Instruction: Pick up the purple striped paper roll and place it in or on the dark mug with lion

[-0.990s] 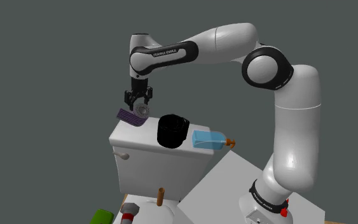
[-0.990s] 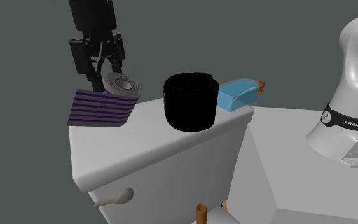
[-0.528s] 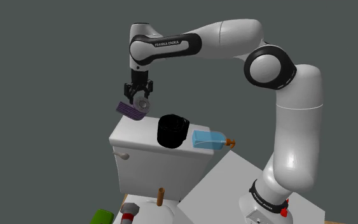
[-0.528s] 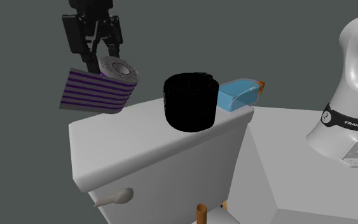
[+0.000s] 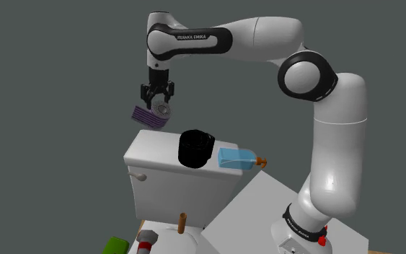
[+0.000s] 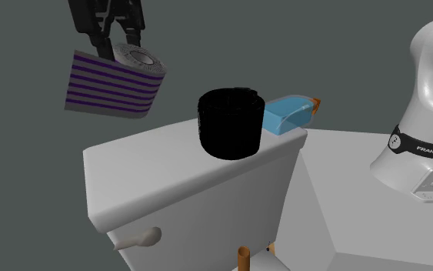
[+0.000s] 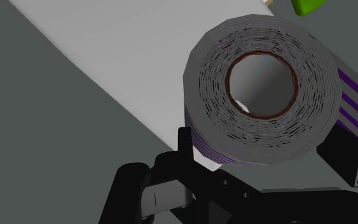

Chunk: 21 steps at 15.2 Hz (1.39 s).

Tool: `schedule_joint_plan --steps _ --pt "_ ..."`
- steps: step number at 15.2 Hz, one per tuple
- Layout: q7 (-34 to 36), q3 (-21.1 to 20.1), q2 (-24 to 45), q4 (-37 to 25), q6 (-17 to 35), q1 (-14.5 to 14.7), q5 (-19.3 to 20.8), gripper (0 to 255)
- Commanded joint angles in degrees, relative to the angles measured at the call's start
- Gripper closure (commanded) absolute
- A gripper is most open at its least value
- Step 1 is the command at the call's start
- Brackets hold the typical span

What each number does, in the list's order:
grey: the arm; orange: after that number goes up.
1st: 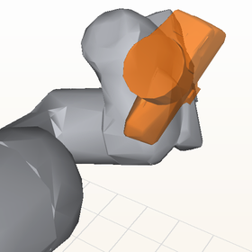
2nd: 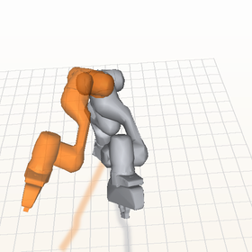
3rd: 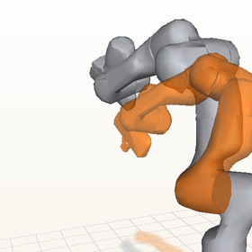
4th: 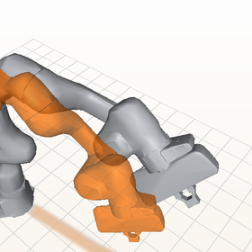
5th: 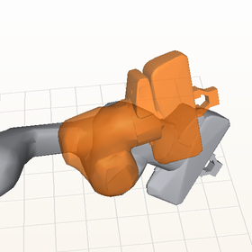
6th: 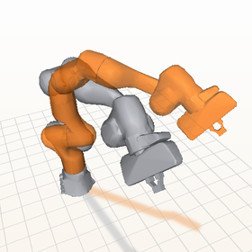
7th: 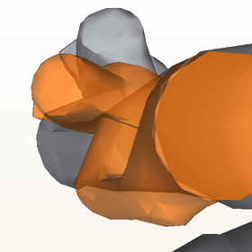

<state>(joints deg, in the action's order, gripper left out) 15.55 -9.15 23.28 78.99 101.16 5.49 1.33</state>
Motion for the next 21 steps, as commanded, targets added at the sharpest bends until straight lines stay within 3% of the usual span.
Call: schedule_joint_plan --steps 1,13,17,21 --pt "0.11 -0.04 0.05 -1.78 -1.69 0.11 0.01 255" --pt "0.37 -0.1 1.87 -13.59 -11.68 0.67 0.28 255" --pt "-1.75 0.14 -9.65 1.72 -7.85 -1.81 -1.49 255" --pt "-4.28 0.92 -19.41 13.08 -6.23 -3.63 -3.02 255"
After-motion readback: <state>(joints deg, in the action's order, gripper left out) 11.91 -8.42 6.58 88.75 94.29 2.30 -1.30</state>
